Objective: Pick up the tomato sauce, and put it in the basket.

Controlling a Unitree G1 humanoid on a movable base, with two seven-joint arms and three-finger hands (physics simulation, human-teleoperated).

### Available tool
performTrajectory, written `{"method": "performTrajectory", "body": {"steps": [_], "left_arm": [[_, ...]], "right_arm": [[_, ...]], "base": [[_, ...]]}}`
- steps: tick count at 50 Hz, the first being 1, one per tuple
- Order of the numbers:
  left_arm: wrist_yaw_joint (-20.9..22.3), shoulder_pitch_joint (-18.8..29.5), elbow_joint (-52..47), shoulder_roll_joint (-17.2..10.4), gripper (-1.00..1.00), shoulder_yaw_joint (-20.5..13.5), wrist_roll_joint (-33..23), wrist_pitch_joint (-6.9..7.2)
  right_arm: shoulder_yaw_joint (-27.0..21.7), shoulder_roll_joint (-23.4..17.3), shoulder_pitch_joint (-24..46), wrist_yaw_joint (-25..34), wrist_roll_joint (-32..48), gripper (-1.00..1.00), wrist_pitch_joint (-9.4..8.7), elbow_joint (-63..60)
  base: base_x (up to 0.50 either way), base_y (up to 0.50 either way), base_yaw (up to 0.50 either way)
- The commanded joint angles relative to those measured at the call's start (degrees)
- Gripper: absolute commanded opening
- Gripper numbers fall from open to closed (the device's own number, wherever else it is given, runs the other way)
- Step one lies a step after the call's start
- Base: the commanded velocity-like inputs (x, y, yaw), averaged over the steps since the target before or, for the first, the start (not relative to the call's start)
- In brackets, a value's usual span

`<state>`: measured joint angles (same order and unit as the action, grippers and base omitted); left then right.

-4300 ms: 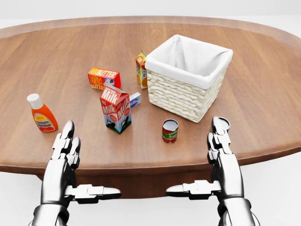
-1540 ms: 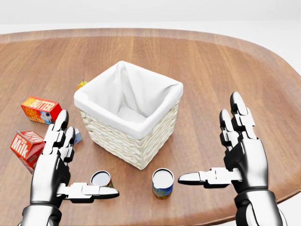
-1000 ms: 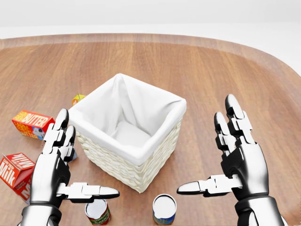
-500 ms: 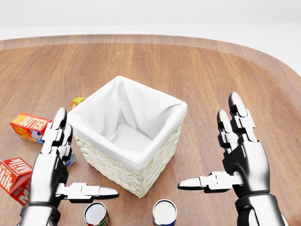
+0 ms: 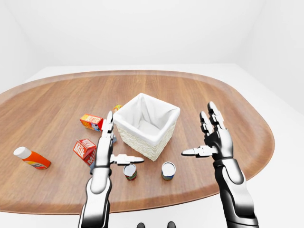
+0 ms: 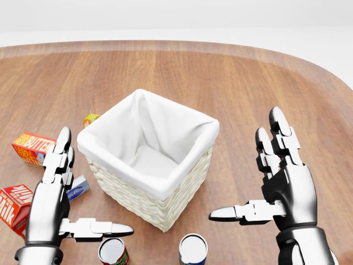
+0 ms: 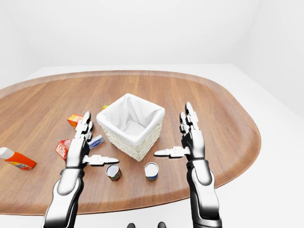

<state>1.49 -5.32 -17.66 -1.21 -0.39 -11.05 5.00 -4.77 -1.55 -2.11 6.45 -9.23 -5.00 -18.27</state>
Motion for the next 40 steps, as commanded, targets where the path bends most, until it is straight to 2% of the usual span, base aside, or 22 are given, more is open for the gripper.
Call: {"method": "performTrajectory", "body": {"steps": [1,40], "left_arm": [[0.0,-1.2,-1.0,-0.1,0.98,-0.3,-3.6,0.00],[3.1,-3.8,-4.5,-0.4,0.98,0.9,-12.8,0.00]], "right_arm": [[-0.1,0.0,0.1,0.0,-0.2,1.00,0.00,-0.1],[-0.1,0.0,0.2,-0.2,-0.3,1.00,0.00,0.6]], "base": [[0.00,0.00,0.00],[0.00,0.00,0.00]]}}
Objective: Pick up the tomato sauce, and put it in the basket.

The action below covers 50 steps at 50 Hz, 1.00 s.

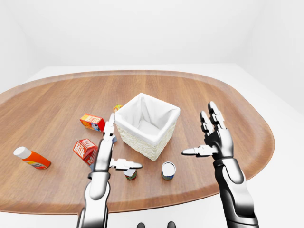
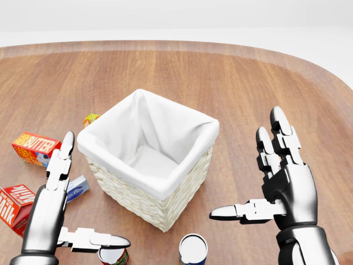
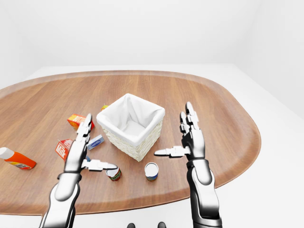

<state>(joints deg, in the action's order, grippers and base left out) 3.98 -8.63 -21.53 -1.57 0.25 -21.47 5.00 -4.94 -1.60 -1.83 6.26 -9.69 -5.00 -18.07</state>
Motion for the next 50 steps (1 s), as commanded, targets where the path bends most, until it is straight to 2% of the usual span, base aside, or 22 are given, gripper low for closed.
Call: {"method": "performTrajectory", "body": {"steps": [1,10,26,38,50], "left_arm": [[0.6,-0.6,-0.7,0.0,0.97,0.2,-2.6,0.00],[0.9,-1.5,-1.7,-0.2,0.97,0.6,-5.6,0.00],[1.8,-2.8,-1.9,-0.3,0.98,-0.1,-7.3,0.00],[1.7,-2.7,0.2,-0.2,0.98,0.7,-9.7,0.00],[0.7,-1.8,3.8,-0.3,0.98,1.1,-9.7,0.00]], "right_arm": [[0.2,0.1,-0.1,0.1,0.2,1.00,0.00,0.5],[0.2,0.0,0.1,0.0,0.3,1.00,0.00,0.9],[0.2,0.0,0.0,0.0,0.4,1.00,0.00,0.6],[0.4,0.1,0.0,0.1,0.7,1.00,0.00,1.7],[0.3,0.0,0.1,-0.1,0.6,1.00,0.00,1.2]], "base": [[0.00,0.00,0.00],[0.00,0.00,0.00],[0.00,0.00,0.00],[0.00,0.00,0.00],[0.00,0.00,0.00]]}}
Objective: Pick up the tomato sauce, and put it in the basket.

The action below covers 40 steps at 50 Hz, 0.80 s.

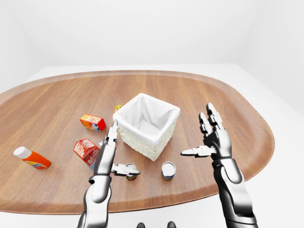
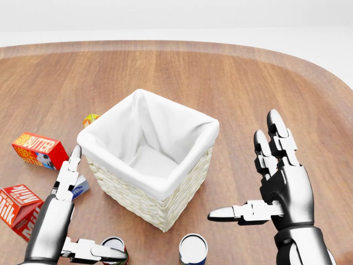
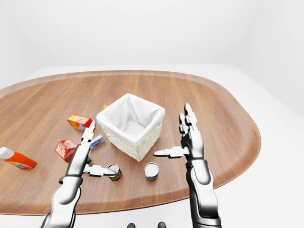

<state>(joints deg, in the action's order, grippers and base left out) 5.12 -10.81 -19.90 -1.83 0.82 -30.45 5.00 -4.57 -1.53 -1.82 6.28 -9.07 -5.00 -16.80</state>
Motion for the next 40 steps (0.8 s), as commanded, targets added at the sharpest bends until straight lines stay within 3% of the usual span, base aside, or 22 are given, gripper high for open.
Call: {"method": "performTrajectory", "body": {"steps": [1,40], "left_arm": [[-0.5,0.4,2.2,0.0,0.98,0.6,-0.8,0.00],[-3.5,1.0,6.2,0.3,0.98,2.9,-1.1,0.00]], "right_arm": [[0.0,0.0,0.1,-0.1,0.0,1.00,0.00,-0.1],[-0.1,0.0,0.5,-0.2,0.2,1.00,0.00,1.2]], "base": [[0.00,0.00,0.00],[0.00,0.00,0.00]]}}
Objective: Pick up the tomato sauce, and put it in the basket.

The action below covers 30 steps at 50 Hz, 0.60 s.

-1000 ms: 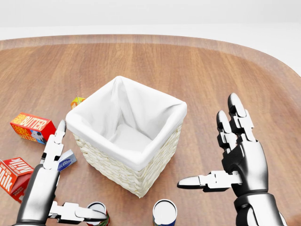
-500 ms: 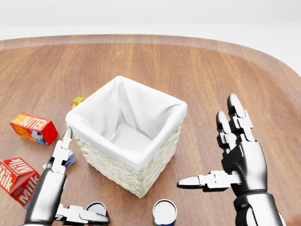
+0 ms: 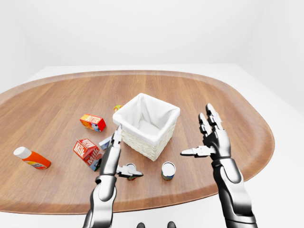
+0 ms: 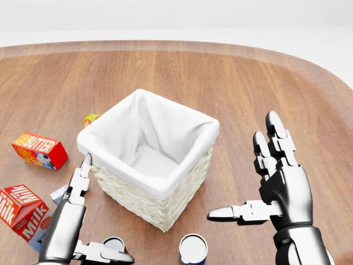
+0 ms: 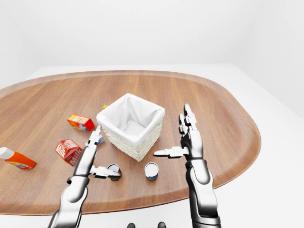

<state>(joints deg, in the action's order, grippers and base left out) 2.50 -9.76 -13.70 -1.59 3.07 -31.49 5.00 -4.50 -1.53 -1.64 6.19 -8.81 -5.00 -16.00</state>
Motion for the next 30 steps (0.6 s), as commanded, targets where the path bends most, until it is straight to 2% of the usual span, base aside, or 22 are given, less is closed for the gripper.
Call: {"method": "performTrajectory", "body": {"steps": [1,20,30], "left_arm": [[-0.9,0.0,0.0,0.1,0.98,0.6,0.1,0.00],[0.1,-1.7,-3.7,-0.3,0.97,0.3,-0.9,0.00],[-0.5,-4.3,-3.9,-0.5,0.98,0.5,-2.2,0.00]], "right_arm": [[-0.2,0.0,0.3,-0.1,-0.1,1.00,0.00,0.3],[-0.3,-0.1,0.4,-0.2,-0.2,1.00,0.00,0.2],[-0.1,-0.1,0.2,-0.1,0.0,1.00,0.00,0.3]], "base": [[0.00,0.00,0.00],[0.00,0.00,0.00],[0.00,0.00,0.00]]}}
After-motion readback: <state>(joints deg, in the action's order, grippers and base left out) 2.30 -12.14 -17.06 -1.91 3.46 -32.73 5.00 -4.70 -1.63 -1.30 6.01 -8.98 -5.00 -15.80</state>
